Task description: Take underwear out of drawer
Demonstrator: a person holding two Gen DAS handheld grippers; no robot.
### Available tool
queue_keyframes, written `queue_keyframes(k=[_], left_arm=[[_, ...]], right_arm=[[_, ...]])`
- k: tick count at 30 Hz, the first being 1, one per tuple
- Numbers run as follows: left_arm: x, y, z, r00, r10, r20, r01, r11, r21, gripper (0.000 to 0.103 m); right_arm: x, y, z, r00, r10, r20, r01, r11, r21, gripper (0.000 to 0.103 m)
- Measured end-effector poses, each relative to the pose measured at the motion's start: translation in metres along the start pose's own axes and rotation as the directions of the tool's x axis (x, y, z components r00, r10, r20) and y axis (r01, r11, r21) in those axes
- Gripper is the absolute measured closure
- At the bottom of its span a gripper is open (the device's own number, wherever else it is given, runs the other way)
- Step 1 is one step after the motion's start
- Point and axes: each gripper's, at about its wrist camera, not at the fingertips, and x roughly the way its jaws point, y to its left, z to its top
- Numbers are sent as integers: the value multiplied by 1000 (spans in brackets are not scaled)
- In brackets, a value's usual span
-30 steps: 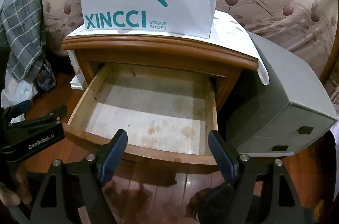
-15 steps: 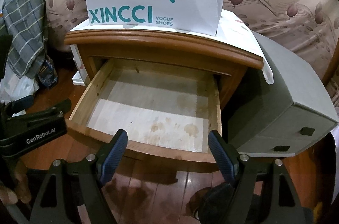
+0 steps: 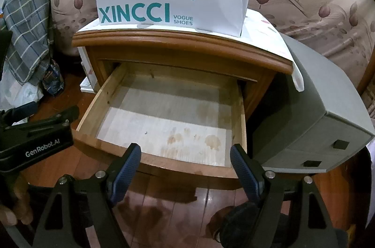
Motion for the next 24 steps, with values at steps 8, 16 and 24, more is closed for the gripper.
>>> queue_keyframes(k=[8, 16, 24], left_arm=[[-1, 0, -1, 1000, 2, -6, -2, 1000, 8, 11], [-3, 0, -4, 1000, -16, 11, 16, 1000, 24, 11], [-3, 1, -2, 1000, -22, 7, 22, 1000, 22, 11]], right_arm=[[1, -2, -1, 1000, 1, -1, -1, 1000, 7, 23], [1, -2, -1, 1000, 2, -3, -2, 1000, 7, 23], [1, -1, -1, 1000, 1, -3, -1, 1000, 6, 23]])
